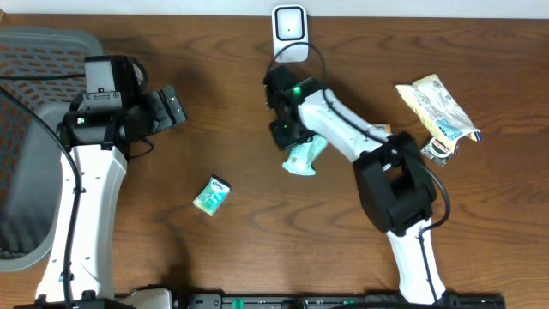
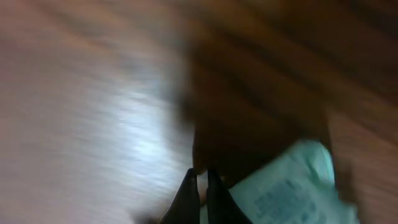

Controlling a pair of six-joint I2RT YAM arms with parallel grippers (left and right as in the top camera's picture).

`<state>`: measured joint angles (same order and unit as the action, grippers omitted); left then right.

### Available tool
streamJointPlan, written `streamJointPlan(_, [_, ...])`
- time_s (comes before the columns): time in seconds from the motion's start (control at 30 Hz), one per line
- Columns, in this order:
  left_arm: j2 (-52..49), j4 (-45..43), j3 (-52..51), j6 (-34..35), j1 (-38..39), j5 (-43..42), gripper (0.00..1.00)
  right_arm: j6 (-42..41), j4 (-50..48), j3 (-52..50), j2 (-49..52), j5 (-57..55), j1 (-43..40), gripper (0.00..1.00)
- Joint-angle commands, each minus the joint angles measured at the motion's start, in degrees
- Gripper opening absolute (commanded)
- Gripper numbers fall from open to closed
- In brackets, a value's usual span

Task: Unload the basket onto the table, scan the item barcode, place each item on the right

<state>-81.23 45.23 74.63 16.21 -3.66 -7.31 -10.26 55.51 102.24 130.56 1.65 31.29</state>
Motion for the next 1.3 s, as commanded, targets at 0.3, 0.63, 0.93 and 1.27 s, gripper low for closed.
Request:
streamJointPlan(0.3, [-0.1, 0.2, 0.3, -1.0, -0.2, 0.5, 0.98, 2.0, 7.8, 5.1, -2.0, 10.7, -11.3, 0.03])
streamJointPlan(0.63, [-0.1, 0.2, 0.3, -1.0, -0.2, 0.5, 0.98, 10.5, 17.0, 5.7, -13.0, 24.7, -22.3, 0.47])
streamJointPlan(0.93, [-0.1, 0.2, 0.3, -1.0, -0.2, 0.5, 0.98, 14.6, 12.2, -6.8, -12.7, 31.5, -23.7, 0.69])
streamJointPlan(1.27, [-0.1, 0.2, 0.3, -1.0, -0.2, 0.5, 0.98, 8.9, -8.3, -23.8, -12.5, 36.0, -23.6, 0.62])
